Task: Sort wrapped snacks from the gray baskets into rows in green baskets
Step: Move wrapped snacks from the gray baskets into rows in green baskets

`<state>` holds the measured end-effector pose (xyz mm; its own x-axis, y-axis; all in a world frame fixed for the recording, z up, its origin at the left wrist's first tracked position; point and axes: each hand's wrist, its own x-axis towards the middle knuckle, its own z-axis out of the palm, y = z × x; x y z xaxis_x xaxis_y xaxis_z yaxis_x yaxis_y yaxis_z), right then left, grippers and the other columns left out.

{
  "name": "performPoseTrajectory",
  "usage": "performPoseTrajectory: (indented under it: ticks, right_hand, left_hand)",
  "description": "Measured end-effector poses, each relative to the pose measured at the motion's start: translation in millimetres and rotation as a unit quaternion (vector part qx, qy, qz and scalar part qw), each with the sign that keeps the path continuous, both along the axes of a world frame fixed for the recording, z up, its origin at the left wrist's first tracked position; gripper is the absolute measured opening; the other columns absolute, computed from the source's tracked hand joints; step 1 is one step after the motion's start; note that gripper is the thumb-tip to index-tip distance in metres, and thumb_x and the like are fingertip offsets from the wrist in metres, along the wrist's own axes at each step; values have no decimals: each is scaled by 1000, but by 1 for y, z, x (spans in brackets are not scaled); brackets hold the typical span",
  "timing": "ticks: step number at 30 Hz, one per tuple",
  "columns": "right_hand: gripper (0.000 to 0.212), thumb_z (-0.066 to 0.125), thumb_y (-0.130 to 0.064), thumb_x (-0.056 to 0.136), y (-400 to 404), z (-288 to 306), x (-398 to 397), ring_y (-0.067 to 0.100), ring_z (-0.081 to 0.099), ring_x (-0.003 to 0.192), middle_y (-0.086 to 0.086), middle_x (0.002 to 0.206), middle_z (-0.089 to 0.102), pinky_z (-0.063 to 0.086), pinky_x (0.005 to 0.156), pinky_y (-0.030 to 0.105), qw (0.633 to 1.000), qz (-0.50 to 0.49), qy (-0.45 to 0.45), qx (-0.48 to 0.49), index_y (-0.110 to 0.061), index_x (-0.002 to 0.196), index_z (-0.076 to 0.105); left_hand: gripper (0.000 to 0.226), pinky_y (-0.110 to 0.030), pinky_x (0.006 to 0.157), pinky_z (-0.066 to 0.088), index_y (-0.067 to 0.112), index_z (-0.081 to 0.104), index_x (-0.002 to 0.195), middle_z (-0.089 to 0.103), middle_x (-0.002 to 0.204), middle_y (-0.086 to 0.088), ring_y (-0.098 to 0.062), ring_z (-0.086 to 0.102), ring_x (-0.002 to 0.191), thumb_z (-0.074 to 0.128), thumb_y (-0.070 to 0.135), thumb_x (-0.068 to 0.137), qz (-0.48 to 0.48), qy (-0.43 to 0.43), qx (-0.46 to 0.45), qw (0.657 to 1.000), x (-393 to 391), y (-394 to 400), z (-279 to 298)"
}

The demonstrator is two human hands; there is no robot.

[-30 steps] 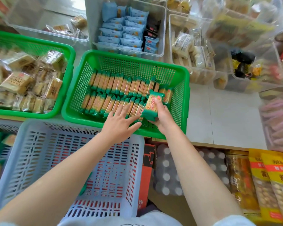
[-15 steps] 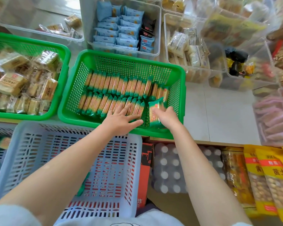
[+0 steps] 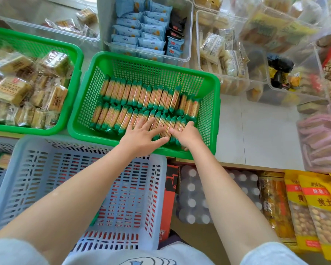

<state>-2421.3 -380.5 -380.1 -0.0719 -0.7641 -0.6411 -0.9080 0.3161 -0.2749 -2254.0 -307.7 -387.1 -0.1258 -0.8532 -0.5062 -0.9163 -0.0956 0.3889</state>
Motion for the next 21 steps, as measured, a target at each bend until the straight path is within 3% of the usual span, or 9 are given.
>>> performPoseTrajectory:
  ticks: [3, 5, 8, 12, 16, 18, 21]
  right_hand:
    - [98, 57, -55, 96, -2, -1, 1, 36, 64, 115, 18, 159, 33, 54, 83, 38, 999, -27, -5, 24, -7, 159, 0]
    - [94, 58, -49, 98, -3, -2, 2, 37, 55, 127, 17, 161, 29, 52, 90, 39, 999, -38, -25, 12, -8, 158, -1]
    - [89, 60, -45, 97, -2, -3, 1, 37, 52, 129, 17, 159, 32, 50, 90, 43, 999, -35, -33, -21, -8, 158, 6]
    - [88, 59, -51, 96, -2, -3, -4, 36, 56, 124, 16, 153, 42, 47, 78, 37, 999, 9, 4, -35, -8, 157, 11]
    - [89, 60, -54, 94, -6, 2, -11, 33, 61, 116, 15, 152, 45, 54, 84, 41, 998, 53, 26, -13, -7, 157, 18]
    - [87, 61, -51, 95, -5, 6, -12, 33, 56, 124, 16, 154, 41, 50, 86, 40, 997, 57, 30, -51, -7, 157, 18]
    - [81, 60, -44, 97, -8, 9, -4, 31, 33, 145, 12, 162, 23, 39, 109, 45, 979, 98, -1, -177, -13, 158, 17]
  left_hand:
    - [81, -55, 122, 2, 41, 13, 158, -8, 168, 1, -29, -8, 155, 18, 82, 89, 24, -10, -6, 1000, -1, 1, -1]
    - [83, -54, 123, 2, 38, 13, 159, -9, 168, 0, -32, -8, 154, 18, 82, 89, 28, -14, 8, 999, -2, -1, -1]
    - [85, -55, 124, 6, 37, 16, 159, -6, 169, 0, -33, -4, 154, 19, 84, 88, 19, -15, 10, 1000, 0, -3, -1]
    - [75, -54, 120, 18, 40, 29, 155, 14, 167, 1, -31, 13, 150, 24, 78, 91, 16, -19, -35, 999, 1, -1, 0]
    - [64, -47, 109, 35, 35, 46, 145, 39, 152, 0, -28, 32, 135, 29, 71, 94, 28, -20, -85, 996, 1, 2, -1]
    - [64, -47, 110, 35, 31, 44, 146, 38, 153, -6, -29, 32, 137, 32, 68, 95, 51, -16, -95, 994, 1, 2, -2]
    - [69, -49, 117, 26, 29, 34, 153, 26, 162, -9, -30, 23, 147, 33, 67, 96, 84, -6, -100, 991, 0, 3, -3]
